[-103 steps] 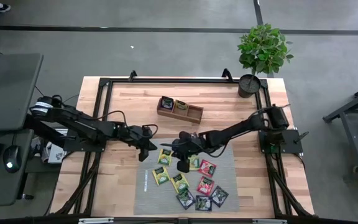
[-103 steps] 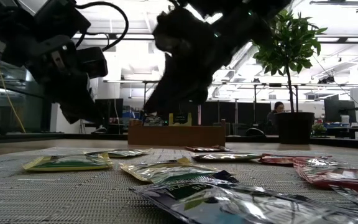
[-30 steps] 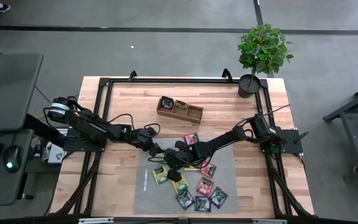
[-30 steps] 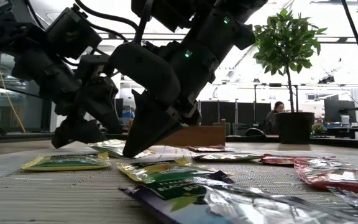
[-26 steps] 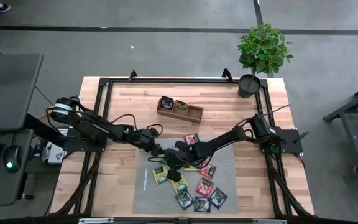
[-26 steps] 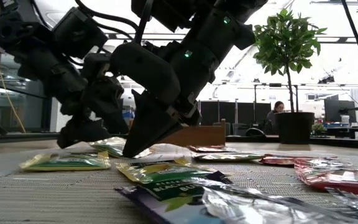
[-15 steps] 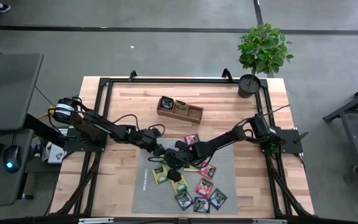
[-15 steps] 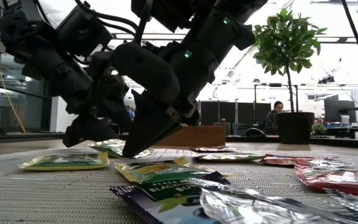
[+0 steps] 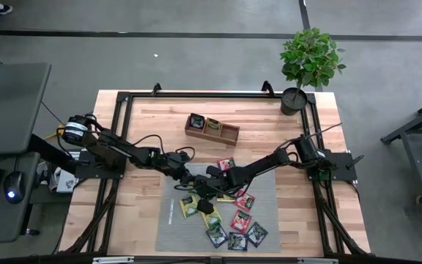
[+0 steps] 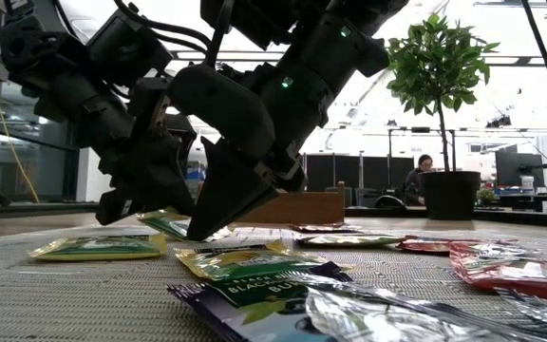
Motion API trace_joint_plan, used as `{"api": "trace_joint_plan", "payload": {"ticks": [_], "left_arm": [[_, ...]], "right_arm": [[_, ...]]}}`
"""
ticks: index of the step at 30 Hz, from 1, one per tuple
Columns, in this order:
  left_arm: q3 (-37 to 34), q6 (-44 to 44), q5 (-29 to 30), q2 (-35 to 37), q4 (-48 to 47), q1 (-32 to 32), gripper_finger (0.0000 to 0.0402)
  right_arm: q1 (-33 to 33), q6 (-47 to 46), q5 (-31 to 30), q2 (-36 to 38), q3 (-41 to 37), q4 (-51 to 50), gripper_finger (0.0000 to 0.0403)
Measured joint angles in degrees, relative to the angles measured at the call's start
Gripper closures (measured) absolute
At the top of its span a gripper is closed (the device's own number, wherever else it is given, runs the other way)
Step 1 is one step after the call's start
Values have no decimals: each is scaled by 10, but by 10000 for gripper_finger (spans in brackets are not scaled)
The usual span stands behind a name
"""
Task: Pick & Place Tea
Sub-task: Put the yellow tea bag into the middle section of the wooden organizer
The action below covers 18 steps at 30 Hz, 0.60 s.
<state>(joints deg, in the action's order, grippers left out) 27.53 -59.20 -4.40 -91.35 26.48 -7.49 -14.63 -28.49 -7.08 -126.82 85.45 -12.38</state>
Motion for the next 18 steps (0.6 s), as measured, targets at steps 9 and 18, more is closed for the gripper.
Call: {"api": "trace_joint_plan", "payload": {"ticks": [9, 18], "left_arm": [[0, 14, -3, 0, 0, 0, 401], [0, 26, -2, 0, 1, 0, 401]], "right_arm": [[0, 1, 12, 12, -1, -11, 402], [4, -5, 15, 73, -1, -69, 386]]}}
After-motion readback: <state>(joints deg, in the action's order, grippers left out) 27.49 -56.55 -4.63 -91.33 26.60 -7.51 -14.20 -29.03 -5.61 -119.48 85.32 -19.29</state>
